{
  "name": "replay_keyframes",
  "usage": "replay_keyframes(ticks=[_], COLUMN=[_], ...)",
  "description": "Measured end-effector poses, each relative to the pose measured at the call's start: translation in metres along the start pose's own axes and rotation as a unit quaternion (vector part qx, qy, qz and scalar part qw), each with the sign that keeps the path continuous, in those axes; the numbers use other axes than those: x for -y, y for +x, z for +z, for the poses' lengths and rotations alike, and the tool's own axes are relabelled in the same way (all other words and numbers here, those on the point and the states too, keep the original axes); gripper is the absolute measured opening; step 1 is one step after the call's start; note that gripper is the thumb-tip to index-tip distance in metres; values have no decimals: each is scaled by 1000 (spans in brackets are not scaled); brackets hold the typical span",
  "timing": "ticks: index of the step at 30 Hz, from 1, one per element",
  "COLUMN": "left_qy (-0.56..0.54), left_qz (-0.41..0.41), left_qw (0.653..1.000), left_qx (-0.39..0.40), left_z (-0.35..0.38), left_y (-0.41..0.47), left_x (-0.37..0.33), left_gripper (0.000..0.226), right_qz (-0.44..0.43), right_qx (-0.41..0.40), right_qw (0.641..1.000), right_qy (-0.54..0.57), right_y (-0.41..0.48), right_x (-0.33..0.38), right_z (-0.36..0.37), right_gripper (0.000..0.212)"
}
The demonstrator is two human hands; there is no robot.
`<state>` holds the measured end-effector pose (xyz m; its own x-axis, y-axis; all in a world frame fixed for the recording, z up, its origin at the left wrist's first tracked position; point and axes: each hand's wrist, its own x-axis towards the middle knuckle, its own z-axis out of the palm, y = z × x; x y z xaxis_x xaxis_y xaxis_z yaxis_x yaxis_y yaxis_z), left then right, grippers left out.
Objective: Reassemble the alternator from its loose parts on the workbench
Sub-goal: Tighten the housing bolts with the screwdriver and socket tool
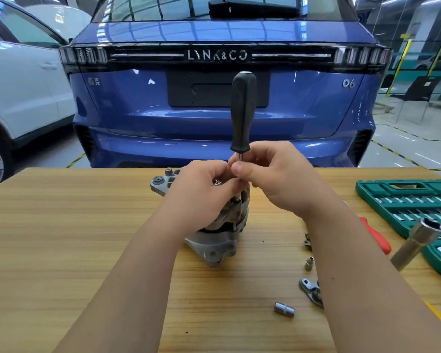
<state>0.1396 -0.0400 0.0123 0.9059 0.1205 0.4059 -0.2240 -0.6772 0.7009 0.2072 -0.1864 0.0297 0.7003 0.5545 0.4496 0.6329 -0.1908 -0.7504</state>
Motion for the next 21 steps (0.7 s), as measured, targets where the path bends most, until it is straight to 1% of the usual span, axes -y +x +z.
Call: replay_keyframes(ticks=[2, 3, 4, 6, 8, 10, 12, 13, 14, 15, 16, 17, 19, 21], left_qy=[2, 8, 14, 17, 5, -12, -12, 0, 12, 18, 20, 20, 11, 6], left_qz=[-3, -3, -5, -3, 4, 5, 5, 5, 5, 6, 10, 16, 20, 15], left_qw=[1000, 1000, 1000, 999, 999, 1000, 1000, 1000, 1000, 999, 998, 998, 999, 1000], left_qx=[20, 13, -3, -42, -48, -15, 20, 18, -1, -29, -53, -62, -46, -24], left_z=[0, 2, 4, 6, 4, 0, 0, 2, 4, 6, 6, 6, 3, 1], left_y=[0, 0, 1, 1, 2, 0, 0, 0, 0, 0, 0, 0, -1, -1], left_x=[1, 1, 1, 0, 0, 0, 1, 1, 0, -1, -2, -2, -1, -1], left_gripper=[10, 8, 8, 14, 10, 8, 12, 16, 20, 19, 14, 9, 8, 10], right_qz=[-2, 6, 15, 17, 4, -9, -1, 11, 20, 22, 19, 12, -2, -3], right_qx=[-52, -79, -87, -49, -9, -22, -53, -62, -65, -60, -46, -29, -13, -32], right_qw=[999, 997, 996, 999, 1000, 1000, 998, 998, 997, 998, 999, 1000, 1000, 999], right_qy=[-11, -10, -6, -6, 6, 18, 17, 20, 22, 17, 9, 4, 5, 17], right_y=[2, 3, 3, 2, 1, 1, 2, 2, 2, 2, 2, 2, 1, 2], right_x=[-3, -3, -3, -3, -1, -2, -2, -2, -2, -3, -2, -2, 0, 0], right_z=[7, 11, 13, 10, 4, 3, 8, 9, 9, 8, 6, 5, 4, 5], right_gripper=[15, 21, 23, 17, 4, 5, 9, 11, 13, 13, 12, 10, 8, 9])
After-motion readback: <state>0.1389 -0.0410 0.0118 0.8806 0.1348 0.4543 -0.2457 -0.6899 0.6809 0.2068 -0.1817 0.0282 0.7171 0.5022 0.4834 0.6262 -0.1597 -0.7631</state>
